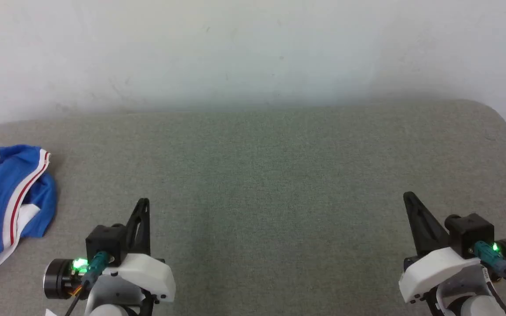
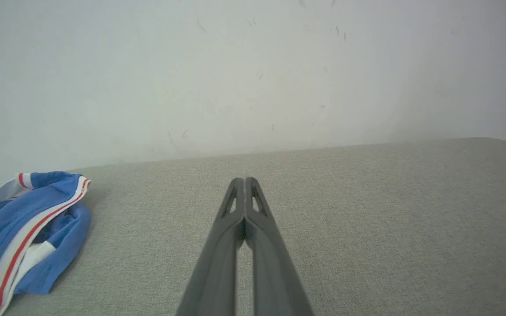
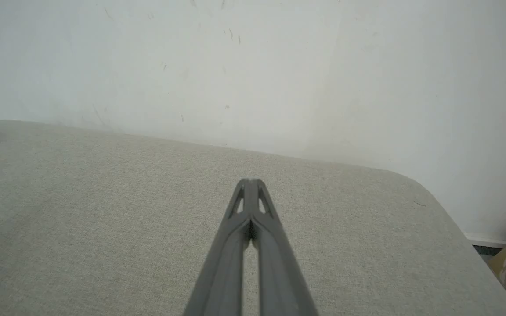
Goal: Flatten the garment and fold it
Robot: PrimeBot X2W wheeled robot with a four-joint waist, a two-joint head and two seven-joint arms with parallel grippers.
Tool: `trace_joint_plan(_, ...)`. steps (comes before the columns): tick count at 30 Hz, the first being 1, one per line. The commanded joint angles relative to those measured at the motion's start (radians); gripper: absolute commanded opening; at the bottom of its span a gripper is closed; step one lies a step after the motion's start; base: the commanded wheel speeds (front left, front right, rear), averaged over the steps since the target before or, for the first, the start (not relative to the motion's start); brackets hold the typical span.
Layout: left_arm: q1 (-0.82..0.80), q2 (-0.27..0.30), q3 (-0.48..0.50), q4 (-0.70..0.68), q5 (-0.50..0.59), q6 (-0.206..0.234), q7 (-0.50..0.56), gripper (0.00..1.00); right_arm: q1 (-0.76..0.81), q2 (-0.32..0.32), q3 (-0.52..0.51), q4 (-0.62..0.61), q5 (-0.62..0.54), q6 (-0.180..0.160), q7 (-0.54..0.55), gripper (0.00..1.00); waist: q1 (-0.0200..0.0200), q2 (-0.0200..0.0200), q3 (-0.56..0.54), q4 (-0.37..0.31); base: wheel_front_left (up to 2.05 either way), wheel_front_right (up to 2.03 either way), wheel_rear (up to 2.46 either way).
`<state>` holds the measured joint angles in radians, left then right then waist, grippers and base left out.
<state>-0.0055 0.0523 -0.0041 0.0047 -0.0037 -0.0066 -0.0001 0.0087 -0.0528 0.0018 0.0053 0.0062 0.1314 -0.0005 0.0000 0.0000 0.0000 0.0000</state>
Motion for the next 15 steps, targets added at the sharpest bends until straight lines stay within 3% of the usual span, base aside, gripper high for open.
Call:
trace_joint_plan(1,0.006,-0.002,0.004,-0.005,0.004,0.007,0.0,0.0,-0.009,0.003,-0.002,-0.005,-0.006,-0.001,0.0,0.0,0.0,0.0,0.0,0.0,0.0,0.0,0.0)
trace_joint_plan(15,0.006,-0.002,0.004,-0.005,0.004,0.007,0.0,0.0,-0.009,0.003,-0.002,-0.005,-0.006,-0.001,0.0,0.0,0.0,0.0,0.0,0.0,0.0,0.0,0.0)
